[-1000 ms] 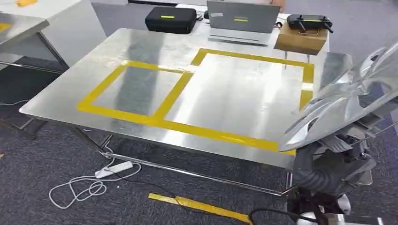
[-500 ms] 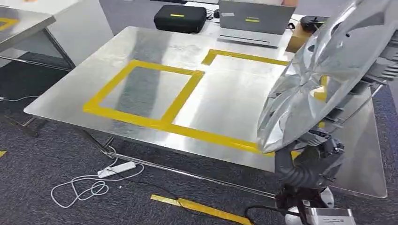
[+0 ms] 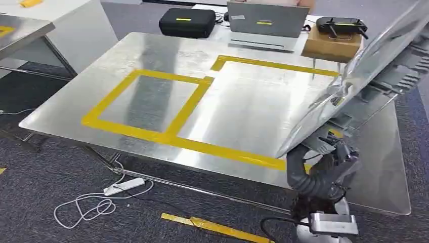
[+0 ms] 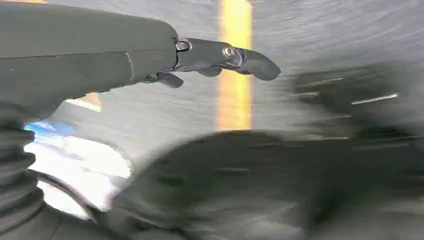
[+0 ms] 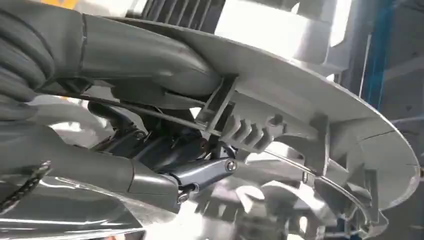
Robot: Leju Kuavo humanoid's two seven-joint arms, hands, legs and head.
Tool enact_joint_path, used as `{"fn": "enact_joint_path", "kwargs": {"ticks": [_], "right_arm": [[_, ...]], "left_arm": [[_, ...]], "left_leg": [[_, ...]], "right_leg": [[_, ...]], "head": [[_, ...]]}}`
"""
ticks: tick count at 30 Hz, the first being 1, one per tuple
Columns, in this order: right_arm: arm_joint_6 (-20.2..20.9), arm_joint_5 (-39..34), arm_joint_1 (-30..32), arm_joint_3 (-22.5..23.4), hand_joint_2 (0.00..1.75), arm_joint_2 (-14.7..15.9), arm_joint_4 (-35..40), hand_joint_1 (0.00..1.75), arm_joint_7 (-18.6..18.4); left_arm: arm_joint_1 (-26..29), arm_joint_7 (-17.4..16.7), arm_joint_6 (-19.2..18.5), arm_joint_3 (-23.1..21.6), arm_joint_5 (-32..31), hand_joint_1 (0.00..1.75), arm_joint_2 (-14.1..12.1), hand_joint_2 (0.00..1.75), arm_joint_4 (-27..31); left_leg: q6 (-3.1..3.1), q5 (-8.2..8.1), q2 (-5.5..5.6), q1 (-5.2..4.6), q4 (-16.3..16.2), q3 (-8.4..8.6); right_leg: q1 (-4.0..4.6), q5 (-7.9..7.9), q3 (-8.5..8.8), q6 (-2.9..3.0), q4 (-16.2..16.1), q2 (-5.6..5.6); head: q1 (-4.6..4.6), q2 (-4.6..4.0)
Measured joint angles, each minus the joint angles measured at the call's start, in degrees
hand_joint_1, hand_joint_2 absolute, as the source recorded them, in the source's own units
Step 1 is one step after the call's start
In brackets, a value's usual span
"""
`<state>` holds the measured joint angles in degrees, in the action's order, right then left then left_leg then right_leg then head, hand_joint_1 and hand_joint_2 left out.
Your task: Take the parts from the cabinet and place them on the table.
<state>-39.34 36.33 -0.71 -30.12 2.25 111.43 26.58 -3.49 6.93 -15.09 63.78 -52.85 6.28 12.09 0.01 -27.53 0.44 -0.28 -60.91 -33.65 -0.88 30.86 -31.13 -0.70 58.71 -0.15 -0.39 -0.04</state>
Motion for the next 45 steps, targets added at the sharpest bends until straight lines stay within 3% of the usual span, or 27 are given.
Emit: {"fn": "enact_joint_path", "kwargs": {"ticks": [2,4,5,8,9,10,11,13,14,15,18,20,21,24,25,26,29,31,33,35,36,38,40,41,42,44,45], "right_arm": [[-0.4,2.7,4.1,1.7,1.75,0.1,2.4,1.75,1.0],[-0.3,2.4,4.6,2.8,1.75,0.7,3.0,1.75,-1.3],[0.0,2.3,4.3,3.6,1.75,1.4,3.0,1.75,-3.1],[0.9,1.7,3.7,6.5,1.75,3.1,2.5,1.75,-5.5],[0.9,1.6,3.6,7.0,1.75,3.5,2.4,1.75,-5.7],[0.9,1.6,3.6,7.5,1.75,4.0,2.2,1.75,-5.7],[0.9,1.6,3.5,7.7,1.75,4.2,2.2,1.75,-5.7],[0.9,1.7,3.2,8.1,1.75,4.5,2.2,1.75,-5.7],[0.9,1.7,2.9,8.3,1.75,4.6,2.2,1.75,-5.7],[0.9,1.7,2.7,8.3,1.75,4.6,2.2,1.75,-5.7],[0.9,1.7,2.8,8.6,1.75,4.8,2.1,1.75,-5.7],[0.9,1.7,2.7,8.8,1.75,4.9,2.1,1.75,-5.8],[0.9,1.8,2.7,8.8,1.75,4.9,2.1,1.75,-5.8],[0.9,1.8,2.7,8.8,1.75,4.9,2.1,1.75,-5.8],[0.9,1.9,2.8,8.8,1.75,4.9,2.0,1.75,-6.0],[1.7,2.7,2.6,8.8,1.75,5.0,2.0,1.75,-7.4],[5.9,1.1,-0.8,9.5,1.75,7.0,0.4,1.75,-12.2],[10.4,-1.2,-5.4,11.3,1.75,9.3,-3.3,1.75,-14.3],[14.6,-1.8,-10.2,13.2,1.75,11.3,-8.0,1.75,-15.3],[17.5,-1.4,-16.0,14.2,1.75,12.8,-13.5,1.75,-16.4],[19.2,-1.0,-19.5,14.3,1.75,13.5,-17.0,1.75,-17.0],[22.2,1.4,-25.8,14.3,1.75,14.1,-24.3,1.75,-18.8],[23.6,7.8,-32.5,13.2,1.75,13.6,-34.1,1.75,-20.2],[23.3,10.7,-35.6,12.2,1.75,12.7,-40.3,1.75,-20.4],[22.9,12.2,-38.4,11.6,1.75,11.7,-45.6,1.75,-20.3],[22.1,13.3,-42.5,10.5,1.75,9.9,-53.1,1.75,-20.4],[21.6,13.6,-44.1,9.8,1.75,9.2,-56.6,1.75,-20.2]], "left_arm": [[-0.3,16.2,6.2,2.0,4.5,0.00,3.0,1.75,0.0],[-0.7,24.0,7.8,2.7,4.9,0.00,5.2,1.75,0.0],[-0.8,23.5,7.6,2.9,4.8,0.00,5.9,1.75,-0.1],[-1.3,21.7,6.7,3.8,4.8,0.00,6.9,1.75,-0.2],[-1.2,21.4,6.5,4.0,4.8,0.00,6.9,1.75,-0.2],[-1.2,21.2,6.5,4.0,4.9,0.00,6.9,1.75,-0.2],[-1.2,21.2,6.4,4.1,4.9,0.00,6.9,1.75,-0.2],[-1.3,21.2,6.3,4.1,4.8,0.00,7.2,1.75,-0.2],[-1.2,21.1,6.3,4.1,4.8,0.00,7.4,1.75,-0.2],[-1.3,21.1,6.3,4.1,4.8,0.00,7.4,1.75,-0.2],[-1.3,21.1,6.2,4.3,4.8,0.00,7.4,1.75,-0.2],[-1.4,21.1,6.2,4.3,4.8,0.00,7.4,1.75,-0.2],[-1.4,21.1,6.2,4.4,4.8,0.00,7.4,1.75,-0.2],[-1.3,21.1,6.2,4.4,4.8,0.00,7.4,1.75,-0.2],[-1.3,21.0,6.2,4.5,4.8,0.00,7.4,1.75,-0.2],[-1.3,20.6,6.4,4.5,4.8,0.00,7.4,1.75,-0.2],[-1.5,17.5,10.1,4.9,4.7,0.00,7.5,1.75,-0.2],[-2.1,15.2,14.6,5.2,4.4,0.00,8.0,1.75,-0.2],[-2.3,12.9,17.8,5.3,3.6,0.00,8.4,1.75,-0.2],[-2.4,11.2,19.7,5.3,2.8,0.00,8.8,1.75,-0.3],[-2.7,10.2,20.7,5.3,2.3,0.00,9.0,1.75,-0.3],[-3.0,10.1,19.7,5.3,1.3,0.00,9.3,1.75,-0.3],[-2.8,13.2,10.9,5.1,0.5,0.00,8.5,1.75,-0.3],[-2.9,13.6,6.6,5.0,0.4,0.00,8.0,1.75,-0.3],[-3.1,13.6,4.6,4.9,0.2,0.00,7.4,1.75,-0.3],[-3.3,13.2,5.9,4.9,0.3,0.00,7.0,1.75,-0.3],[-3.2,13.0,7.9,4.9,0.6,0.00,6.9,1.75,-0.3]], "left_leg": [[-0.76,-1.11,0.07,-0.16,1.0,0.07],[-1.26,-0.79,0.00,0.35,1.9,0.45],[-1.36,-0.77,-0.15,0.35,2.0,0.62],[-2.03,-0.81,-0.50,0.28,2.0,0.52],[-2.09,-0.85,-0.51,0.23,2.0,0.54],[-2.14,-0.88,-0.47,0.20,2.0,0.63],[-2.21,-0.95,-0.41,0.19,2.0,0.78],[-2.12,-1.21,-0.26,0.19,2.0,1.30],[-1.90,-1.38,-0.26,0.17,2.0,1.42],[-1.63,-1.50,-0.20,-0.27,1.6,1.12],[-0.97,-1.13,-0.33,-0.12,1.8,0.89],[-0.16,-2.24,-0.28,-0.08,0.8,0.69],[0.18,-3.98,-0.29,0.00,-1.8,-0.45],[0.73,-9.30,-0.30,0.29,-14.8,-6.65],[0.76,-8.93,-0.30,0.30,-16.0,-7.39],[0.67,-7.25,-0.30,0.31,-14.7,-6.84],[-0.45,0.65,-0.29,0.16,-0.9,-0.70],[-0.92,-0.46,-0.29,-0.14,1.8,0.11],[-1.22,-0.26,-0.26,-0.30,1.5,-0.43],[-2.07,0.53,-0.38,0.20,2.4,-0.19],[-2.47,0.73,-0.39,0.18,2.5,-0.28],[-2.70,0.90,-0.34,0.16,2.5,-0.64],[-2.70,0.95,-0.28,0.13,2.5,-0.69],[-2.66,0.97,-0.29,0.14,2.5,-0.63],[-2.64,0.96,-0.27,0.19,2.4,-0.54],[-2.23,0.71,-0.14,0.29,2.3,-0.20],[-1.80,0.68,-0.12,-0.05,2.3,-0.56]], "right_leg": [[-0.07,-0.05,-0.41,-0.78,-0.1,0.56],[-0.08,0.26,-0.54,-1.44,-0.2,0.48],[-0.08,1.02,-1.12,-1.67,0.8,0.40],[-0.05,6.58,-7.53,-2.21,13.7,0.33],[-0.05,7.26,-9.35,-2.30,17.0,0.34],[-0.05,6.39,-9.98,-2.33,17.5,0.33],[-0.05,4.22,-9.19,-2.23,15.3,0.34],[-0.06,-1.65,-4.73,-1.93,5.2,0.38],[-0.02,-2.40,-3.06,-1.79,1.4,0.47],[0.21,-2.07,-1.99,-1.69,0.4,0.43],[0.35,-1.70,-2.19,-0.81,0.1,0.16],[-0.15,-1.97,-1.84,-0.15,-0.4,0.26],[-0.18,-1.89,-1.78,0.28,-0.4,0.31],[-0.16,-1.80,-1.76,0.44,-0.4,0.36],[-0.16,-1.79,-1.69,0.45,-0.4,0.32],[-0.16,-1.75,-1.58,0.49,-0.4,0.26],[-0.14,-1.63,-1.16,0.31,-0.4,-0.11],[0.13,-1.76,-1.78,-0.34,-0.2,-0.49],[-0.05,-2.22,-2.04,-1.11,-0.5,-0.40],[-0.21,-1.76,-2.87,-1.69,-0.1,-0.30],[-0.18,-0.42,-3.76,-1.97,1.8,-0.09],[-0.24,3.62,-7.97,-2.39,10.8,-0.06],[-0.26,5.00,-11.28,-2.65,17.2,-0.03],[-0.27,3.71,-11.08,-2.65,16.4,0.01],[-0.29,1.09,-9.55,-2.59,13.0,0.10],[-0.49,-4.36,-4.76,-2.52,2.6,0.23],[-0.41,-3.39,-3.94,-2.63,1.3,0.23]], "head": [[-0.09,0.00],[-0.16,0.00],[0.18,-0.02],[0.44,0.00],[0.42,0.00],[0.42,0.00],[0.42,0.00],[0.44,0.00],[0.44,0.00],[0.42,0.00],[0.28,0.00],[0.20,0.00],[-0.13,0.00],[-0.04,0.00],[-0.04,0.00],[-0.06,0.00],[-0.09,0.00],[-0.04,0.00],[0.00,0.00],[-0.02,0.00],[0.28,0.00],[0.31,0.00],[0.39,0.00],[0.46,0.00],[0.46,0.00],[0.42,0.00],[0.39,0.00]]}}
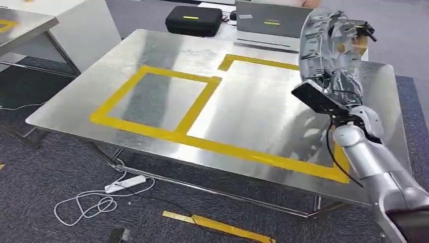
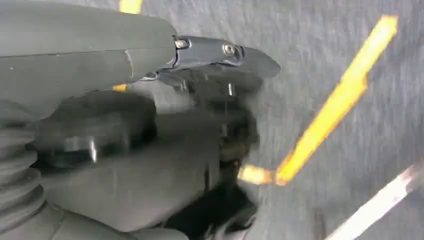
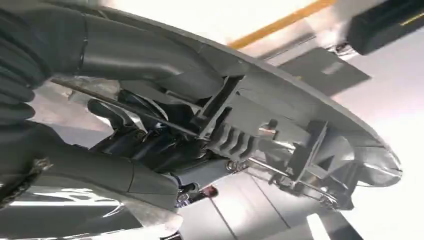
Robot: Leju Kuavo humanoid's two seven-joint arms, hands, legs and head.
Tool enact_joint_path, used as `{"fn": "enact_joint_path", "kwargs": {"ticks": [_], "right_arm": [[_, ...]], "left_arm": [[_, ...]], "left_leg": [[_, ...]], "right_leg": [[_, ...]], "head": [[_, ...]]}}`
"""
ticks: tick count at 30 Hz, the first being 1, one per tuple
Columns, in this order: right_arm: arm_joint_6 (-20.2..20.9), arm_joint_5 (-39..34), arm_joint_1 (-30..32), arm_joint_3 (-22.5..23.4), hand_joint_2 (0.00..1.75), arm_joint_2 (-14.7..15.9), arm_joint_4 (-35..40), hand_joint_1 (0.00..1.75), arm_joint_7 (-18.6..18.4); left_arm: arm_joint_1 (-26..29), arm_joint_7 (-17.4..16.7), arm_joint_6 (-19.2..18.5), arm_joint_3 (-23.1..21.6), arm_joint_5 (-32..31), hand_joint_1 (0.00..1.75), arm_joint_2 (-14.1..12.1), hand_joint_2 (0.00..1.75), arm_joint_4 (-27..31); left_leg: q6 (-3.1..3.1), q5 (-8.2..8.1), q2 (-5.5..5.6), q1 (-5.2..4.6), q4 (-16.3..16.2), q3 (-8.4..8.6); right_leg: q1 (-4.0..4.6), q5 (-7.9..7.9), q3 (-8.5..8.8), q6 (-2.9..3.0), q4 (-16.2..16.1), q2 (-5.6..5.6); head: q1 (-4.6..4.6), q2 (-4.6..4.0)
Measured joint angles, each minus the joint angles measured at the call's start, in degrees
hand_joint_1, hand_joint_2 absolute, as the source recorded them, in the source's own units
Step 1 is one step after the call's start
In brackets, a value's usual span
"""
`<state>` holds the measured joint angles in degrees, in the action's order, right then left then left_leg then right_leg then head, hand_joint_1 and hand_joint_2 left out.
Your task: Take the parts from the cabinet and place them on the table.
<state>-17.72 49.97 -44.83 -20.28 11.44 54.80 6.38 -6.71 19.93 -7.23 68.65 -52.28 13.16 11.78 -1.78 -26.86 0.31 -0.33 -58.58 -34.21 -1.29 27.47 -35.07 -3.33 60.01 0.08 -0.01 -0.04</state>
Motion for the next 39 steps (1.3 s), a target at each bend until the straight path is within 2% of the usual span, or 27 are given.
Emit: {"fn": "enact_joint_path", "kwargs": {"ticks": [1,2,3,5,11,12,13,14,15,17,18,19,22,23,24,25,27,28,29,30,31,32,33,34,35,37,39], "right_arm": [[-0.1,0.1,-1.5,-0.6,1.75,-0.5,-2.6,1.75,0.2],[-0.3,0.3,-2.5,-1.1,1.75,-1.1,-5.2,1.75,0.4],[-0.4,0.5,-3.0,-1.4,1.75,-1.4,-6.9,1.75,0.3],[-0.5,1.2,-3.8,-2.0,1.75,-2.1,-9.4,1.75,0.1],[-0.5,1.5,-4.0,-2.2,1.75,-2.3,-9.9,1.75,0.0],[-0.4,1.7,-4.6,-2.7,1.75,-2.5,-11.1,1.75,0.0],[-0.3,1.8,-5.1,-2.8,1.75,-2.6,-12.0,1.75,0.1],[-0.2,2.1,-6.2,-3.7,1.75,-3.1,-14.7,1.75,0.2],[-0.2,2.1,-6.7,-4.2,1.75,-3.4,-16.1,1.75,0.2],[0.2,2.1,-7.1,-4.4,1.75,-3.7,-16.9,1.75,0.3],[0.9,2.1,-7.3,-4.5,1.75,-3.9,-17.2,1.75,0.5],[1.7,2.1,-7.7,-4.7,1.75,-4.0,-17.8,1.75,1.0],[3.6,2.2,-7.7,-5.9,1.75,-4.7,-19.1,1.75,2.3],[3.9,2.1,-7.7,-6.2,1.75,-5.1,-19.3,1.75,2.8],[4.1,1.9,-7.7,-6.5,1.75,-5.2,-19.5,1.75,3.2],[4.5,1.7,-7.8,-7.0,1.75,-5.6,-19.9,1.75,3.7],[5.2,1.0,-7.4,-7.9,1.75,-6.6,-20.6,1.75,4.6],[5.6,0.7,-7.0,-8.4,1.75,-7.1,-20.9,1.75,4.9],[5.9,0.6,-6.7,-8.6,1.75,-7.7,-21.0,1.75,5.2],[6.3,0.5,-6.5,-9.0,1.75,-8.4,-21.2,1.75,5.4],[6.8,0.3,-6.4,-9.6,1.75,-9.3,-21.3,1.75,5.7],[7.5,0.1,-6.4,-10.0,1.75,-10.1,-21.3,1.75,6.1],[8.2,0.0,-6.4,-10.3,1.75,-11.0,-21.4,1.75,6.4],[8.8,-0.1,-6.4,-10.9,1.75,-11.9,-21.4,1.75,6.6],[9.3,-0.1,-6.2,-11.5,1.75,-12.9,-21.4,1.75,6.9],[11.0,-0.2,-5.2,-12.8,1.75,-14.7,-21.5,1.75,7.6],[12.7,-0.1,-4.7,-14.5,1.75,-16.6,-21.7,1.75,8.1]], "left_arm": [[-0.1,0.0,1.6,0.0,0.1,0.00,0.1,1.75,0.0],[0.0,0.5,2.1,0.0,-0.1,0.00,0.3,1.75,0.0],[0.3,0.9,1.6,0.0,-0.6,0.00,0.3,1.75,0.0],[0.4,1.0,1.9,0.0,-0.8,0.00,0.4,1.75,0.0],[0.4,1.0,2.3,0.0,-0.9,0.00,0.5,1.75,0.0],[0.3,0.9,3.2,0.0,-1.1,0.00,0.9,1.75,0.0],[0.2,0.7,3.8,0.0,-1.1,0.00,0.9,1.75,0.0],[0.4,0.3,5.0,0.0,-1.1,0.00,1.1,1.75,-0.1],[0.5,0.2,5.2,0.0,-1.1,0.00,1.3,1.75,-0.1],[0.4,0.0,5.6,0.0,-1.2,0.00,1.3,1.75,-0.1],[0.4,-0.2,6.2,0.0,-1.4,0.00,1.3,1.75,-0.1],[0.4,-0.5,6.9,0.0,-1.7,0.00,1.4,1.75,-0.1],[0.3,-1.9,9.8,0.0,-2.4,0.00,1.5,1.75,-0.1],[0.3,-2.5,10.9,0.0,-2.7,0.00,1.7,1.75,-0.1],[0.2,-3.0,12.3,0.0,-3.2,0.00,1.9,1.75,-0.1],[0.1,-4.0,13.8,-0.1,-3.7,0.00,2.0,1.75,-0.1],[0.0,-6.6,16.7,-0.1,-4.8,0.00,2.3,1.75,-0.1],[0.0,-8.2,18.4,-0.2,-5.5,0.00,2.4,1.75,-0.1],[0.0,-9.5,19.6,-0.4,-6.0,0.00,2.5,1.75,-0.1],[0.1,-11.0,21.0,-0.8,-6.6,0.00,2.6,1.75,-0.1],[0.0,-12.3,22.2,-1.1,-7.3,0.00,2.6,1.75,-0.1],[-0.1,-13.5,23.3,-1.4,-8.0,0.00,2.8,1.75,-0.1],[-0.1,-14.6,24.1,-1.6,-8.6,0.00,2.8,1.75,-0.1],[-0.2,-15.1,24.5,-1.8,-9.0,0.00,2.8,1.75,-0.1],[-0.2,-15.5,24.6,-2.2,-9.4,0.00,2.8,1.75,-0.1],[-0.2,-15.8,23.6,-2.7,-10.1,0.00,2.8,1.75,-0.2],[-0.3,-15.8,21.2,-3.1,-10.9,0.00,2.6,1.75,-0.2]], "left_leg": [[0.19,0.06,0.04,-0.17,-0.8,-0.50],[0.58,0.40,0.16,-0.18,-0.7,-0.98],[0.72,0.48,0.18,-0.14,-0.6,-1.07],[1.18,-0.12,0.21,-0.12,-0.8,-1.22],[1.35,-0.42,0.20,-0.08,-1.2,-1.23],[1.73,-1.49,0.10,-0.06,-3.0,-1.97],[1.93,-2.64,0.04,0.05,-5.3,-3.07],[2.23,-7.07,-0.05,0.26,-17.5,-9.23],[1.87,-3.75,-0.05,0.24,-15.8,-9.02],[0.99,2.00,-0.03,0.10,-5.9,-4.82],[0.48,2.37,0.02,-0.12,-2.7,-3.35],[0.39,2.17,-0.02,-0.27,-2.0,-3.03],[0.12,1.36,-0.02,-0.36,-1.1,-2.72],[-0.13,1.67,-0.11,0.03,-0.2,-2.23],[-0.32,1.85,-0.15,0.19,0.3,-1.87],[-0.54,1.91,-0.16,0.25,0.4,-1.82],[-0.63,1.85,-0.15,0.25,0.4,-1.81],[-0.66,1.82,-0.12,0.25,0.4,-1.81],[-0.65,1.81,-0.04,0.29,0.4,-1.77],[-0.60,1.78,0.02,0.34,0.3,-1.71],[-0.42,1.66,0.05,0.39,0.2,-1.66],[-0.15,1.48,0.07,0.46,0.0,-1.60],[0.27,1.22,0.05,0.44,-0.2,-1.59],[0.64,1.11,-0.03,0.03,-0.5,-1.99],[0.82,1.23,-0.13,0.07,-0.6,-2.10],[1.20,1.37,-0.23,0.23,-0.5,-1.88],[1.90,0.32,-0.18,0.35,-1.3,-2.11]], "right_leg": [[0.09,-0.07,0.77,0.26,-1.5,-0.18],[0.16,0.33,0.36,0.96,-1.2,-0.11],[0.28,0.42,0.28,1.18,-1.1,-0.07],[-0.12,0.24,0.57,1.68,-1.4,0.03],[-0.13,0.26,0.62,1.79,-1.4,0.07],[-0.13,0.39,0.74,2.16,-1.4,0.11],[-0.12,0.47,0.78,2.40,-1.4,0.16],[0.09,0.72,0.94,2.78,-1.4,0.16],[0.27,0.93,1.33,2.92,-1.4,0.02],[0.41,1.22,1.78,2.83,-1.4,-0.16],[0.35,1.32,1.88,2.74,-1.5,-0.15],[0.69,1.37,1.65,2.47,-1.4,-0.31],[0.58,1.18,1.50,1.65,-1.8,-0.29],[0.67,1.43,1.50,1.23,-1.9,-0.33],[0.57,2.27,0.82,1.11,-1.1,-0.19],[0.58,3.94,-0.47,0.95,1.6,-0.16],[0.48,7.84,-4.98,0.50,11.2,-0.17],[0.47,8.75,-7.02,0.31,14.9,-0.16],[0.44,8.19,-7.79,0.21,15.7,-0.14],[0.34,6.29,-7.24,0.12,13.9,-0.13],[0.19,3.49,-5.46,0.09,9.6,-0.10],[0.05,0.50,-2.90,0.07,4.0,-0.04],[-0.05,-0.48,-1.01,0.04,-0.3,0.09],[0.37,0.19,0.26,0.21,-1.2,0.01],[0.26,0.30,0.13,1.01,-1.3,-0.32],[0.56,0.36,0.08,1.66,-1.2,-0.49],[0.15,0.08,0.34,2.52,-1.5,-0.46]], "head": [[0.03,0.00],[-0.19,0.00],[-0.04,0.00],[-0.04,0.00],[-0.04,0.00],[-0.57,0.00],[-0.72,0.00],[-0.65,0.00],[-0.69,0.00],[-0.65,0.00],[-0.63,0.00],[-0.58,0.00],[-0.61,0.00],[-0.67,0.00],[-0.50,0.00],[-0.26,0.00],[-0.30,0.00],[-0.24,0.00],[-0.21,0.00],[-0.26,0.00],[-0.26,0.00],[-0.26,0.00],[-0.23,0.00],[-0.19,0.00],[-0.36,0.00],[-0.34,0.00],[-0.32,0.00]]}}
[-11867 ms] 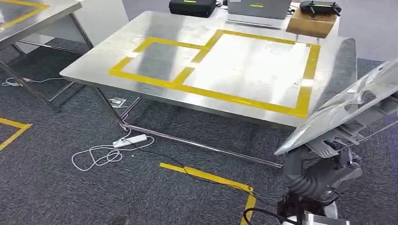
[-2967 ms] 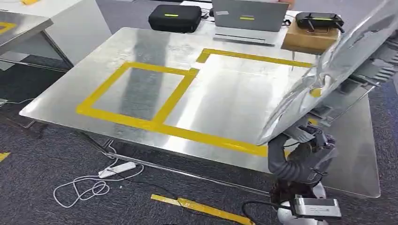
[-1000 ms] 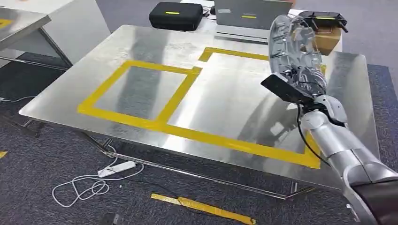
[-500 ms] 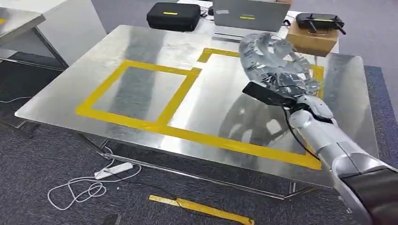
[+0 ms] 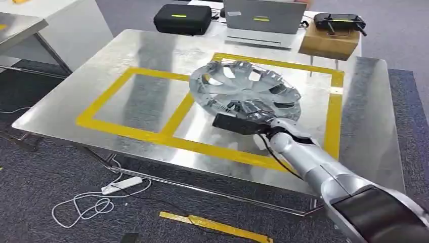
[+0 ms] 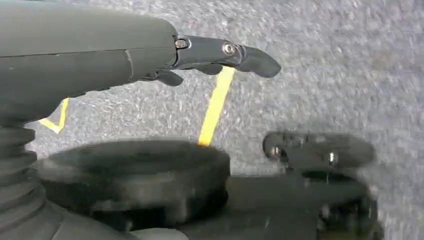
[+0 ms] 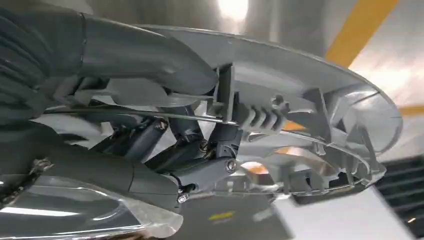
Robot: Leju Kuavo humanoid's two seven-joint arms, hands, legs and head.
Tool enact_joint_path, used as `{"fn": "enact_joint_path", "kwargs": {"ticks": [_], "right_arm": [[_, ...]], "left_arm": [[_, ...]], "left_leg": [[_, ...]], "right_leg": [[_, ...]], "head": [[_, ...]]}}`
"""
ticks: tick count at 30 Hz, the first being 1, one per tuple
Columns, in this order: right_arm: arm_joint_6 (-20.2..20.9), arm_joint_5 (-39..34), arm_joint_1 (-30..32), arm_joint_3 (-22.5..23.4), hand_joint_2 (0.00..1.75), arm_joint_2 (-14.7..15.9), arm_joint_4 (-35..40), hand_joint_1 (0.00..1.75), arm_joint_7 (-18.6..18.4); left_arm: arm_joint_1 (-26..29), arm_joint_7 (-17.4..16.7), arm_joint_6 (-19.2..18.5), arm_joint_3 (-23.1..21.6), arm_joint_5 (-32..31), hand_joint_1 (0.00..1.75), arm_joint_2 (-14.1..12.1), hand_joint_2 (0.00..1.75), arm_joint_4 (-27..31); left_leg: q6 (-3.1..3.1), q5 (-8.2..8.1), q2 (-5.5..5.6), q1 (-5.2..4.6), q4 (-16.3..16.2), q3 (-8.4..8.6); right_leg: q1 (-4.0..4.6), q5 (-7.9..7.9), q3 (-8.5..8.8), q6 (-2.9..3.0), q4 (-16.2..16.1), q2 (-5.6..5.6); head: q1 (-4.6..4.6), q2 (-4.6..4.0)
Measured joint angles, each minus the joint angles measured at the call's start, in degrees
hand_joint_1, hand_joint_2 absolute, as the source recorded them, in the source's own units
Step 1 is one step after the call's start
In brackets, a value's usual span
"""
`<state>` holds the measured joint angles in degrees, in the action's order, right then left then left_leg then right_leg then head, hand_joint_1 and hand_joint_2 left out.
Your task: Take the parts from the cabinet and place them on the table.
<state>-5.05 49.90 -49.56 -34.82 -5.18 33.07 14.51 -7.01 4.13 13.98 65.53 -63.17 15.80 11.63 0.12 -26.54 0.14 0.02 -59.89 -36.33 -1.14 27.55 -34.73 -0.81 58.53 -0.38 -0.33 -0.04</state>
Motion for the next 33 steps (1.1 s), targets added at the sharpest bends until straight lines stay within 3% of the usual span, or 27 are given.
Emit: {"fn": "enact_joint_path", "kwargs": {"ticks": [1,3,4,5,6,7,9,11,13,14,16,19,20,21,22,24,25,26,27,29,30,31,32,33], "right_arm": [[0.4,0.0,0.1,-0.7,1.75,-0.9,-0.1,1.75,0.1],[0.5,0.0,0.6,-2.8,1.75,-2.9,-1.0,1.75,0.1],[0.4,-0.1,1.0,-3.7,1.75,-3.6,-1.4,1.75,0.1],[0.4,-0.1,1.5,-4.3,1.75,-4.0,-1.8,1.75,0.1],[0.3,-0.1,1.8,-4.8,1.75,-4.5,-2.2,1.75,0.2],[0.3,-0.2,1.8,-5.2,1.75,-4.7,-2.4,1.75,0.2],[0.2,-0.4,1.6,-5.8,1.75,-5.4,-2.8,1.75,0.2],[0.1,-0.6,1.4,-6.3,1.75,-5.6,-3.1,1.75,0.2],[0.1,-0.6,1.5,-6.6,1.75,-5.7,-3.4,1.75,0.2],[0.1,-0.6,1.5,-6.8,1.75,-5.8,-3.5,1.75,0.2],[0.5,-0.5,1.2,-7.0,1.75,-6.0,-3.7,1.75,0.1],[1.3,0.1,0.9,-8.0,1.75,-7.3,-4.7,1.75,-1.8],[1.4,0.4,1.0,-8.4,1.75,-7.9,-5.3,1.75,-2.4],[1.3,0.5,1.0,-8.8,1.75,-8.5,-5.9,1.75,-2.9],[1.3,0.6,1.0,-9.3,1.75,-9.1,-6.4,1.75,-3.4],[1.5,1.0,0.7,-9.9,1.75,-10.4,-7.1,1.75,-4.2],[1.5,1.1,0.4,-10.2,1.75,-10.8,-7.3,1.75,-5.1],[0.9,1.1,0.3,-10.5,1.75,-10.9,-7.6,1.75,-7.4],[0.0,0.9,0.5,-10.6,1.75,-10.2,-7.7,1.75,-9.3],[-2.2,0.8,1.3,-10.6,1.75,-8.1,-8.3,1.75,-11.5],[-2.5,0.8,1.5,-10.4,1.75,-7.1,-8.5,1.75,-11.9],[-2.8,1.0,1.6,-10.3,1.75,-6.1,-8.9,1.75,-12.8],[-3.3,1.1,1.5,-10.2,1.75,-4.9,-9.3,1.75,-13.6],[-3.7,1.2,1.4,-9.9,1.75,-4.2,-9.7,1.75,-14.7]], "left_arm": [[0.0,0.0,-0.9,-0.3,-0.3,0.00,0.0,1.75,0.0],[0.0,-0.2,-4.7,-0.9,-0.8,0.00,-0.5,1.75,0.0],[0.0,-0.4,-6.0,-1.0,-1.0,0.00,-0.6,1.75,0.0],[0.0,-0.6,-6.5,-1.1,-1.1,0.00,-0.8,1.75,0.0],[-0.1,-0.8,-6.8,-1.2,-1.2,0.00,-1.0,1.75,0.0],[-0.2,-0.9,-6.9,-1.2,-1.2,0.00,-1.1,1.75,0.0],[-0.1,-1.0,-6.9,-1.3,-1.5,0.00,-1.2,1.75,0.0],[-0.2,-1.0,-6.9,-1.3,-1.5,0.00,-1.3,1.75,0.0],[-0.1,-1.1,-6.9,-1.4,-1.5,0.00,-1.4,1.75,0.0],[0.0,-1.1,-7.0,-1.6,-1.5,0.00,-1.5,1.75,0.0],[-0.2,-1.2,-10.8,-2.0,-2.1,0.00,-1.6,1.75,-0.1],[-0.7,-3.3,-23.5,-3.2,-4.5,0.00,-4.4,1.75,-0.1],[-0.8,-4.5,-26.4,-3.9,-5.4,0.00,-6.0,1.75,-0.1],[-0.9,-5.6,-28.8,-4.6,-6.4,0.00,-6.8,1.75,-0.1],[-1.1,-6.8,-30.8,-5.4,-7.4,0.00,-7.7,1.75,-0.1],[-1.6,-8.9,-32.9,-6.7,-9.1,0.00,-9.2,1.75,-0.1],[-1.7,-8.4,-33.8,-7.3,-8.8,0.00,-9.6,1.75,-0.1],[-1.8,-5.2,-34.6,-7.5,-6.0,0.00,-9.5,1.75,-0.1],[-1.6,0.7,-33.9,-6.8,-1.9,0.00,-8.3,1.75,-0.1],[-1.5,15.4,-31.0,-4.9,2.9,0.00,-4.8,1.75,-0.1],[-1.6,19.0,-30.4,-4.6,3.1,0.00,-4.3,1.75,-0.1],[-1.5,21.4,-30.0,-4.5,3.2,0.00,-3.0,1.75,-0.2],[-1.4,21.2,-30.0,-4.5,3.2,0.00,-2.9,1.75,-0.2],[-1.0,20.7,-30.0,-4.3,3.5,0.00,-2.6,1.75,-0.3]], "left_leg": [[0.33,-1.65,-0.01,0.03,-2.3,-0.92],[0.78,-6.00,-0.01,0.16,-11.3,-4.89],[0.84,-7.44,0.01,0.16,-15.5,-6.82],[0.81,-7.44,0.01,0.16,-17.0,-7.53],[0.70,-6.02,-0.01,0.16,-15.8,-6.83],[0.52,-3.75,-0.01,0.16,-12.3,-5.21],[0.00,1.19,-0.01,0.16,-2.0,-0.14],[-0.28,0.09,0.05,-0.09,0.8,1.01],[-0.44,0.03,0.09,-0.19,0.6,0.84],[-0.82,0.19,0.10,-0.14,0.8,0.89],[-1.47,0.61,0.02,0.30,1.4,1.20],[-1.78,0.63,-0.04,0.25,1.4,1.13],[-1.81,0.61,-0.05,0.23,1.4,1.12],[-1.81,0.61,-0.04,0.20,1.4,1.13],[-1.81,0.61,-0.01,0.20,1.4,1.14],[-1.71,0.56,0.09,0.13,1.3,1.31],[-1.57,0.51,0.03,0.12,1.3,1.31],[-1.25,0.43,0.07,-0.41,0.9,1.01],[-0.86,0.72,0.05,-0.23,1.1,0.84],[-0.47,0.96,0.49,-0.12,1.3,0.88],[-0.24,1.02,0.94,-0.26,1.4,1.07],[0.01,0.30,0.60,-0.17,0.8,0.89],[0.30,-1.53,0.43,-0.05,-1.5,-0.09],[0.59,-3.88,0.30,0.32,-5.7,-1.89]], "right_leg": [[-0.01,0.05,0.04,0.49,0.0,0.03],[0.09,0.09,0.07,0.72,0.0,-0.02],[0.15,0.17,0.11,0.83,0.0,0.01],[0.20,0.19,0.21,0.86,0.0,0.04],[0.23,0.24,0.32,0.89,0.0,0.08],[0.24,0.26,0.41,0.88,0.0,0.06],[0.25,0.42,0.70,0.69,0.0,-0.08],[0.66,0.42,0.28,0.26,0.2,-0.26],[0.54,0.26,0.30,-0.26,-0.2,-0.19],[0.58,0.20,0.44,-0.68,-0.3,-0.19],[0.55,1.84,-0.62,-1.20,1.2,0.03],[0.56,7.62,-6.16,-1.39,13.5,0.03],[0.57,8.21,-7.68,-1.43,16.5,0.04],[0.57,7.43,-7.79,-1.36,16.5,0.04],[0.58,5.47,-6.72,-1.16,14.1,0.03],[0.59,0.44,-1.95,-0.58,4.5,0.04],[0.68,0.08,-0.40,-0.29,1.0,0.13],[0.74,0.47,0.87,-0.29,-0.5,0.09],[0.76,0.52,0.69,-0.16,-0.3,0.00],[0.91,0.51,0.84,0.02,-0.5,0.45],[0.60,0.21,1.34,0.42,-1.2,0.86],[0.31,-0.09,1.95,0.66,-1.7,1.18],[0.27,-0.22,2.07,1.04,-1.9,1.21],[0.27,-0.26,1.97,1.11,-2.0,1.22]], "head": [[-0.37,0.00],[-0.37,0.00],[-0.37,0.00],[-0.35,0.00],[-0.35,0.00],[-0.35,0.00],[-0.37,0.00],[-0.31,0.00],[-0.31,0.00],[-0.22,0.00],[-0.04,0.00],[0.22,0.00],[0.28,0.00],[0.22,0.00],[0.26,0.00],[0.24,0.00],[0.22,0.00],[0.13,0.00],[0.02,0.00],[0.02,0.00],[0.13,0.00],[0.11,0.00],[-0.07,0.00],[-0.04,0.00]]}}
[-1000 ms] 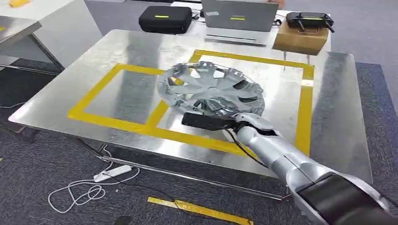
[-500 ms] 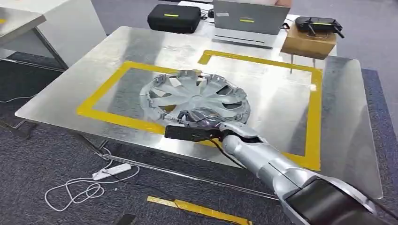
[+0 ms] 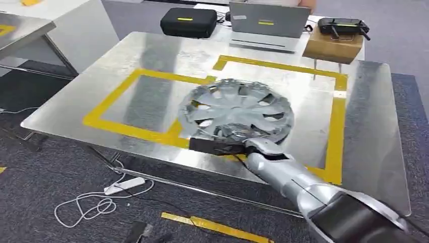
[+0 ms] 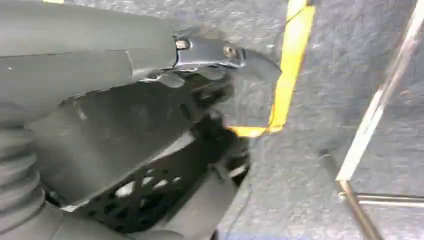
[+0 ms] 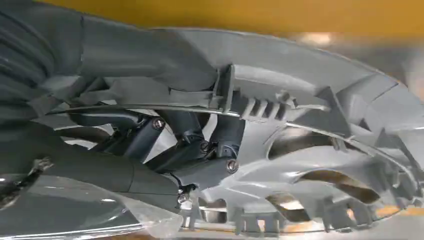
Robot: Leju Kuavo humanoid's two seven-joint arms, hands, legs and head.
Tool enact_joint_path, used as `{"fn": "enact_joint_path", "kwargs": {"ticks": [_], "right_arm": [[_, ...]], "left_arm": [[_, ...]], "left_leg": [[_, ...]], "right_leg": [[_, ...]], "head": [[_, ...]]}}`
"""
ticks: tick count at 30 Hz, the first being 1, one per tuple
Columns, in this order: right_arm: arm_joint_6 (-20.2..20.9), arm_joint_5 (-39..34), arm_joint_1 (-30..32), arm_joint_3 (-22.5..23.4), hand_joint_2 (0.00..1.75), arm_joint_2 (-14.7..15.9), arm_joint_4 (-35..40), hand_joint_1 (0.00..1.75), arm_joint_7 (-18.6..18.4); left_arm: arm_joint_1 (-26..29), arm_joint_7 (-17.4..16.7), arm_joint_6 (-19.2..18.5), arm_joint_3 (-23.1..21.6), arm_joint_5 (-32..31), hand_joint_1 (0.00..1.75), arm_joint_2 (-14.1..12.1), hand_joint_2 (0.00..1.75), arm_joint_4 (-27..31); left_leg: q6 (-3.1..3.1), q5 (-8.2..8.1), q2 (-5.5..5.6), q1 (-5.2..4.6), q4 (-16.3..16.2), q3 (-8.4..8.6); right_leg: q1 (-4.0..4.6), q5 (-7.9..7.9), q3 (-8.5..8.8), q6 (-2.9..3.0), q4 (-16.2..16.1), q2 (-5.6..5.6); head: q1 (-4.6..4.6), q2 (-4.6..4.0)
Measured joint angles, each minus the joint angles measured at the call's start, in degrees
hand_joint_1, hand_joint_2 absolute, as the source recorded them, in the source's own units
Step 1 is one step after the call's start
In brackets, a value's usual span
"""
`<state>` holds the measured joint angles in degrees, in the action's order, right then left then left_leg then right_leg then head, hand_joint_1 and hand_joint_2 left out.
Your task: Take the parts from the cabinet and place them on the table.
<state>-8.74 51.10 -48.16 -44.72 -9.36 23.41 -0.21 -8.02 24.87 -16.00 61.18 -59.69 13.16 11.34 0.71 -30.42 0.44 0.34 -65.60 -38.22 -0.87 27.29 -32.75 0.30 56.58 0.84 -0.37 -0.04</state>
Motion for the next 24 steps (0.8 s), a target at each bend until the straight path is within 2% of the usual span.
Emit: {"fn": "enact_joint_path", "kwargs": {"ticks": [1,2,3,4,5,6,7,8,9,12,13,14,16,17,18,19,20,22,23,24], "right_arm": [[-0.1,0.2,0.0,0.4,1.75,1.0,-0.5,1.75,-1.3],[0.2,0.5,0.0,0.7,1.75,2.1,-1.1,1.75,-2.9],[0.5,0.8,0.1,0.8,1.75,2.9,-1.4,1.75,-3.9],[1.0,1.3,-0.2,1.1,1.75,4.2,-1.7,1.75,-5.1],[1.4,1.5,-0.7,1.2,1.75,5.0,-1.9,1.75,-6.4],[1.8,1.7,-1.1,1.6,1.75,5.8,-2.2,1.75,-7.4],[2.1,1.8,-1.4,2.0,1.75,6.6,-2.4,1.75,-8.1],[2.2,1.8,-1.8,2.2,1.75,7.4,-2.5,1.75,-8.7],[2.4,1.9,-2.1,2.6,1.75,8.4,-2.7,1.75,-9.4],[2.5,2.0,-2.4,3.7,1.75,10.6,-3.2,1.75,-10.2],[2.4,2.0,-2.4,3.9,1.75,11.1,-3.3,1.75,-10.4],[2.3,2.0,-2.4,4.1,1.75,11.6,-3.4,1.75,-10.4],[2.1,2.1,-2.3,4.6,1.75,12.3,-3.7,1.75,-10.4],[2.0,2.1,-2.2,4.8,1.75,12.4,-3.7,1.75,-10.4],[2.0,2.1,-2.1,4.9,1.75,12.5,-3.8,1.75,-10.4],[2.0,2.1,-2.1,4.9,1.75,12.6,-3.8,1.75,-10.4],[1.9,2.3,-2.3,5.0,1.75,12.6,-3.8,1.75,-10.3],[2.0,2.5,-2.7,5.2,1.75,12.6,-3.8,1.75,-10.0],[2.0,2.8,-2.9,5.4,1.75,12.6,-3.8,1.75,-9.8],[2.0,3.0,-2.9,5.4,1.75,12.6,-3.8,1.75,-9.6]], "left_arm": [[0.4,-0.2,-0.1,0.5,0.4,0.00,-0.1,1.75,0.0],[0.5,-0.4,-0.4,1.0,0.7,0.00,-0.1,1.75,0.0],[0.5,-0.4,-0.5,1.3,1.0,0.00,-0.1,1.75,0.0],[0.5,-0.7,-0.5,1.6,1.3,0.00,-0.3,1.75,0.0],[0.5,-0.8,-0.5,2.0,1.6,0.00,-0.4,1.75,0.0],[0.6,-0.8,-0.5,2.3,1.6,0.00,-0.4,1.75,0.0],[0.6,-0.9,-0.4,2.4,1.8,0.00,-0.4,1.75,0.0],[0.5,-0.9,-0.4,2.5,2.1,0.00,-0.2,1.75,0.0],[0.5,-0.9,-0.3,2.7,2.3,0.00,-0.2,1.75,0.0],[1.0,-1.0,-0.1,3.5,2.6,0.00,-0.2,1.75,0.0],[0.9,-1.0,0.0,3.7,2.7,0.00,-0.2,1.75,0.0],[0.9,-1.1,0.0,3.8,2.8,0.00,-0.2,1.75,0.0],[0.9,-1.2,0.2,3.9,3.0,0.00,-0.2,1.75,0.0],[1.0,-1.2,0.2,4.1,3.2,0.00,-0.2,1.75,0.0],[1.0,-1.4,0.3,4.2,3.2,0.00,-0.2,1.75,0.0],[1.1,-1.5,0.3,4.2,3.3,0.00,-0.2,1.75,0.0],[1.0,-1.7,0.4,4.4,3.5,0.00,-0.2,1.75,0.0],[1.0,-1.9,0.2,4.9,3.8,0.00,-0.2,1.75,0.0],[1.0,-2.2,0.2,5.0,3.9,0.00,0.1,1.75,0.0],[0.9,-2.5,0.2,5.1,4.0,0.00,0.0,1.75,0.0]], "left_leg": [[0.23,-2.03,-0.11,0.27,-4.7,-1.94],[0.41,-3.28,-0.21,0.39,-8.5,-3.57],[0.53,-3.02,-0.25,0.50,-9.6,-4.04],[0.61,-1.42,-0.28,0.63,-8.2,-3.15],[0.68,1.00,-0.29,0.76,-4.4,-1.26],[0.75,3.54,-0.29,0.90,0.8,1.36],[0.92,4.81,-0.26,1.11,5.4,3.56],[0.86,3.75,-0.16,0.67,6.8,4.43],[0.03,3.88,0.00,0.72,6.6,4.08],[-1.36,4.07,0.09,0.54,6.6,3.78],[-1.85,4.23,-0.01,0.62,6.7,3.76],[-2.18,4.30,-0.02,0.53,6.7,3.62],[-2.57,4.46,-0.02,0.20,6.7,3.22],[-2.74,4.53,-0.03,-0.04,6.7,3.08],[-2.84,4.56,-0.02,-0.27,6.7,3.05],[-2.90,4.59,0.00,-0.51,6.7,3.08],[-2.96,4.62,0.05,-0.79,6.7,3.13],[-2.99,4.64,0.07,-1.10,6.7,3.25],[-2.94,4.63,0.03,-1.25,6.6,3.13],[-2.75,4.68,0.02,-1.21,6.5,2.90]], "right_leg": [[0.01,0.00,-0.01,0.00,0.0,-0.22],[0.00,0.00,-0.02,-0.01,0.0,-0.46],[-0.09,0.00,0.05,-0.06,0.0,-0.48],[-0.20,0.03,0.16,-0.15,0.1,-0.57],[-0.36,0.12,0.33,-0.45,0.1,-0.67],[-0.61,0.25,0.58,-0.84,0.2,-0.68],[-0.66,0.43,0.73,-1.36,0.3,-0.68],[-0.19,0.74,0.35,-2.01,0.6,-0.60],[-0.23,0.62,0.31,-2.34,0.5,-0.56],[-0.55,0.47,0.33,-3.23,0.2,-0.32],[-0.64,1.37,-0.38,-3.46,1.1,-0.45],[-0.58,3.12,-1.64,-3.45,3.7,-0.51],[-0.34,7.62,-6.34,-3.41,13.3,-0.61],[-0.23,9.11,-8.58,-3.27,17.8,-0.61],[-0.11,9.04,-9.41,-2.99,19.3,-0.62],[0.13,7.63,-8.76,-2.56,18.1,-0.62],[0.43,5.30,-6.94,-1.96,14.3,-0.68],[1.35,0.97,-1.69,-0.23,4.2,-0.70],[1.81,1.60,-0.31,1.03,1.3,-0.31],[1.90,1.15,0.18,0.39,0.9,0.12]], "head": [[-0.09,0.00],[-0.13,0.00],[-0.15,0.00],[-0.11,0.00],[-0.13,0.00],[-0.13,0.00],[-0.18,0.00],[-0.31,0.00],[-0.17,0.00],[-0.09,0.00],[0.00,0.00],[0.13,0.00],[0.33,0.00],[0.28,0.00],[0.28,0.00],[0.31,0.00],[0.31,0.00],[0.28,0.00],[0.06,0.00],[0.22,0.00]]}}
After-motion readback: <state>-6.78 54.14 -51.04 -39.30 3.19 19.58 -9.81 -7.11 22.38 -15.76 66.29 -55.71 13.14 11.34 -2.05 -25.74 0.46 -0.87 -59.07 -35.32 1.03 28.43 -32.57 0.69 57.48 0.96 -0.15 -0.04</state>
